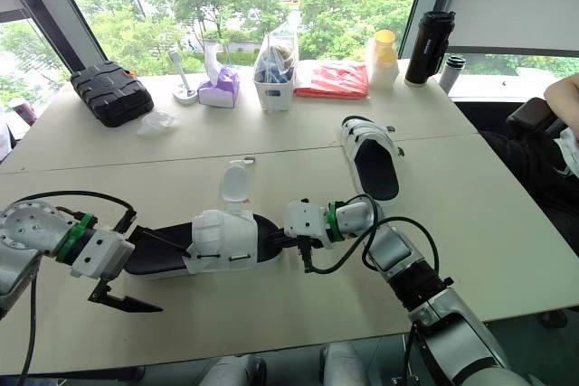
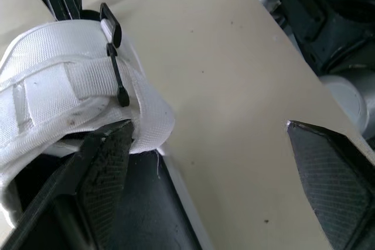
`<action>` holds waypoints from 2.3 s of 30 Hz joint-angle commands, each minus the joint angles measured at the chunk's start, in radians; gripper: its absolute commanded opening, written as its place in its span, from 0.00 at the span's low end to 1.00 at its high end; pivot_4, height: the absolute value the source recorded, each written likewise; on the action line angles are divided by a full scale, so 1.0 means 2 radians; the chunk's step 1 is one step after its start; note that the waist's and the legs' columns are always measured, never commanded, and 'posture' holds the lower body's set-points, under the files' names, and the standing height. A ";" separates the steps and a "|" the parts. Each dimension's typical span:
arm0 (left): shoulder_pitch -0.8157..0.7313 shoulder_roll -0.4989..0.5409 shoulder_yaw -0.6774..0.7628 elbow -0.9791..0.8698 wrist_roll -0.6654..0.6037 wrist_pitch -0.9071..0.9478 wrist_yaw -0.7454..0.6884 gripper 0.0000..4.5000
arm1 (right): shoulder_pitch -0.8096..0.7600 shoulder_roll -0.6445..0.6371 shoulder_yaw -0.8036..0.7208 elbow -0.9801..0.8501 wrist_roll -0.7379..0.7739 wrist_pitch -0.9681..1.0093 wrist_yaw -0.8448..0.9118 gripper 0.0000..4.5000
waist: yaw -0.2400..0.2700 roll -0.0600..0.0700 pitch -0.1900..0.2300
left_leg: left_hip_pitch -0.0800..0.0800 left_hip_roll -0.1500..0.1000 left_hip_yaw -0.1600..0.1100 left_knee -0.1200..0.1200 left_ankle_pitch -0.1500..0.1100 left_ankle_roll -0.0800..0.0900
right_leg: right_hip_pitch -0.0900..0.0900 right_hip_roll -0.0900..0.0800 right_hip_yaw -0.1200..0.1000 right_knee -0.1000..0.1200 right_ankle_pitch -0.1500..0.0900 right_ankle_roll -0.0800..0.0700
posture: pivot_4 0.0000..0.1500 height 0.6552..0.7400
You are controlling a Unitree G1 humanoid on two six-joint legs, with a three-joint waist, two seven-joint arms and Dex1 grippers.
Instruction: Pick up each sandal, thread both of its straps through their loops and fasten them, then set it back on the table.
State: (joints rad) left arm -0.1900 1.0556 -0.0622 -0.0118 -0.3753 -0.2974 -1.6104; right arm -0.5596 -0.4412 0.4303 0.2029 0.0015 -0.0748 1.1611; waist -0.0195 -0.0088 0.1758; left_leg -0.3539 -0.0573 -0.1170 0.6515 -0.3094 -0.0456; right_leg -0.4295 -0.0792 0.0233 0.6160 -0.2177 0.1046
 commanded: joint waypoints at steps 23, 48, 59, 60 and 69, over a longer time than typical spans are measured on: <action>0.030 0.039 0.045 -0.009 -0.016 0.103 0.030 0.01 | 0.003 0.001 0.005 0.011 -0.014 -0.004 -0.003 0.00 | -0.001 0.000 0.000 | 0.000 0.000 0.000 0.000 0.000 0.000 | 0.000 0.000 0.000 0.001 0.000 0.000 | 1.00 1.00; 0.074 0.004 0.041 -0.074 -0.002 0.142 0.053 0.98 | 0.000 0.006 0.005 0.015 -0.016 -0.003 0.000 0.00 | 0.000 0.000 0.000 | 0.000 0.000 0.000 0.000 0.000 0.000 | 0.000 0.000 0.000 0.001 0.000 0.000 | 1.00 1.00; 0.061 0.012 0.024 -0.054 0.024 0.131 0.037 0.34 | 0.003 0.006 0.004 0.011 -0.016 -0.002 -0.001 0.00 | -0.001 0.000 0.000 | 0.000 0.000 0.000 0.000 0.000 0.000 | 0.000 0.000 0.000 0.001 0.000 0.000 | 1.00 1.00; 0.062 0.013 0.025 -0.053 0.024 0.131 0.035 0.21 | 0.004 0.006 0.004 0.011 -0.016 -0.001 -0.002 0.00 | -0.001 0.000 0.000 | 0.000 0.000 0.000 0.000 0.000 0.000 | 0.000 0.000 0.000 0.001 0.000 0.000 | 1.00 1.00; 0.033 0.036 0.029 -0.044 0.026 0.130 0.018 0.01 | 0.005 0.007 0.004 0.010 -0.016 -0.001 -0.004 0.00 | 0.000 0.000 0.000 | 0.000 0.000 0.000 0.000 0.000 0.000 | 0.000 0.000 0.000 0.001 0.000 0.000 | 1.00 1.00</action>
State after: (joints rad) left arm -0.0974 1.1016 -0.0234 -0.0990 -0.3246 -0.0282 -1.5538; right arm -0.5601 -0.4289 0.4292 0.2124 -0.0164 -0.0913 1.1543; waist -0.0205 -0.0090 0.1757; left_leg -0.3532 -0.0569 -0.1171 0.6524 -0.3094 -0.0455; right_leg -0.4295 -0.0781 0.0234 0.6184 -0.2178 0.1044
